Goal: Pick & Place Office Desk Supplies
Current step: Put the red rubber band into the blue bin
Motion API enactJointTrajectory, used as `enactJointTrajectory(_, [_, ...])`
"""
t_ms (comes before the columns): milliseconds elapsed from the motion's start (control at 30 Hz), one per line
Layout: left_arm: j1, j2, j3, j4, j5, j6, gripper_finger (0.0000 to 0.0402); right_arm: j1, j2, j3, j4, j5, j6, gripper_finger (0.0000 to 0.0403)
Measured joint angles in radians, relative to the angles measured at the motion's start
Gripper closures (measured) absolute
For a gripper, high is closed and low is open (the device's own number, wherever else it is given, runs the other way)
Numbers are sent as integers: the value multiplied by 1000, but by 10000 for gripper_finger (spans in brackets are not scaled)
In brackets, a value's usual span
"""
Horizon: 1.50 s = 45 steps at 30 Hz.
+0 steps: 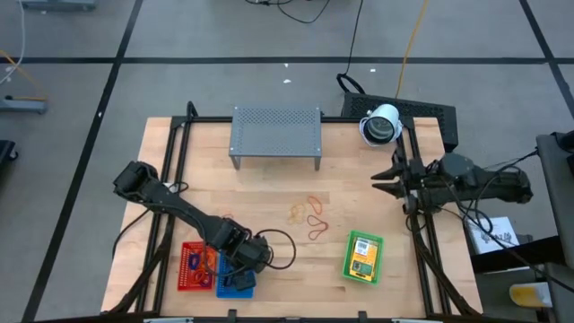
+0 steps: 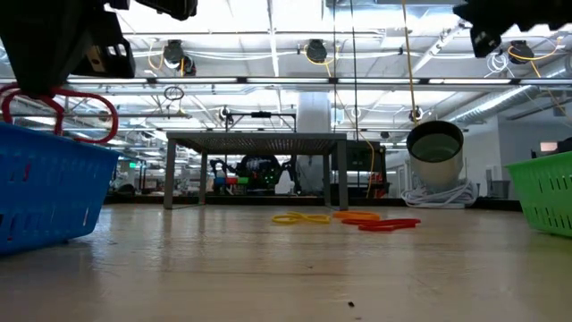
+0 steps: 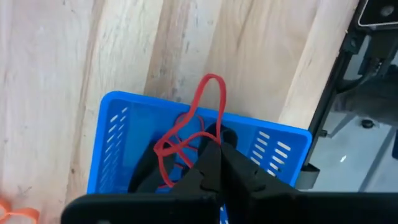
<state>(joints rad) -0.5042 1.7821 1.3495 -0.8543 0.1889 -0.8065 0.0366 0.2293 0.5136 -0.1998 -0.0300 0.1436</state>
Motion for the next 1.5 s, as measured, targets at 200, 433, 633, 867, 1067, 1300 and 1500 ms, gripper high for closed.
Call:
enactJointTrajectory(200, [0,0,0,0,-7,-15,400,-50,-142,-15,-185,5,-15,314])
enactJointTrajectory(433, [-8,23,-5,-18,-6,-18,400,-76,-226,-8,-337,7,-3,314])
enactJointTrajectory(633, [-28,32,-6,-64,-12,-7,387,-76,-227,-14,-326,9,-5,314])
enactJointTrajectory(867, [-55,33,-6,-147,-31,26,355,-76,-224,-13,-328,93,-9,314])
enactJointTrajectory(1067, [-61,33,-6,-144,-34,40,305,-76,-224,-13,-327,108,-22,314])
enactJointTrajectory(1300, [-60,33,-6,-141,-46,100,274,-76,-224,-13,-324,107,1,314])
enactJointTrajectory(1500, [-15,27,-6,-134,-33,127,278,-76,-224,-13,-324,108,1,314])
